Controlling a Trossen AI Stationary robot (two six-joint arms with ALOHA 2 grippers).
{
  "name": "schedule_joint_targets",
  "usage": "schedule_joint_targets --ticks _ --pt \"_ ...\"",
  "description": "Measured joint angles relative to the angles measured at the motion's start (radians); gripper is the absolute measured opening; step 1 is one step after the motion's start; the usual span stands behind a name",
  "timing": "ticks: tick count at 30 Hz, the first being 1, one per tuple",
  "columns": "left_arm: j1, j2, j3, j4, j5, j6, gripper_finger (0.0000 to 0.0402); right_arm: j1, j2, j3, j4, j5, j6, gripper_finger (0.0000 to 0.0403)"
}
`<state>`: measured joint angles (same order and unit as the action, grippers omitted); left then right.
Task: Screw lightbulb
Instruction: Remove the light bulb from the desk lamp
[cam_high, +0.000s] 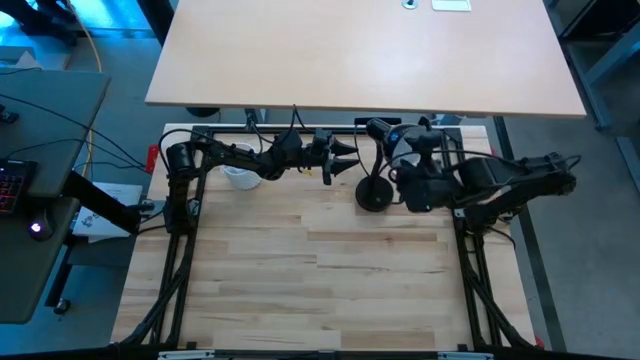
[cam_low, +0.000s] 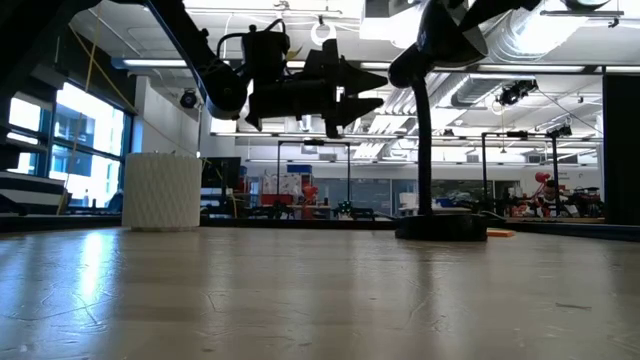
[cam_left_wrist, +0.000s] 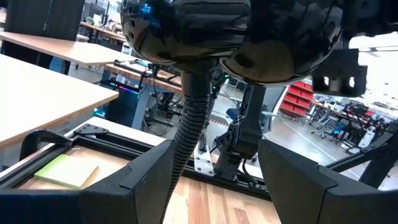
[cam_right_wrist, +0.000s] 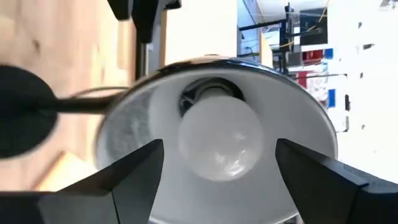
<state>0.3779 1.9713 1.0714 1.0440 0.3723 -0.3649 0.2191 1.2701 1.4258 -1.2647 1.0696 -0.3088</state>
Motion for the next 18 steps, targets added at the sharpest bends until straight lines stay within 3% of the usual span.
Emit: schedule_joint_targets --ticks 6,13,18 --pt "0.0 0.0 0.0 0.0 0.0 0.0 0.0229 0.045 -0.001 0.0 -0.068 -0.004 0.323 0.0307" --pt "0.0 0.0 0.0 0.003 -0.001 0.0 0.0229 -0.02 -0.045 0.0 -0.088 -0.068 0.97 0.0307" --pt "0.0 0.0 0.0 0.006 -0.001 0.0 0.0229 -0.095 -0.11 0.0 -0.065 -0.178 1.147 0.0307"
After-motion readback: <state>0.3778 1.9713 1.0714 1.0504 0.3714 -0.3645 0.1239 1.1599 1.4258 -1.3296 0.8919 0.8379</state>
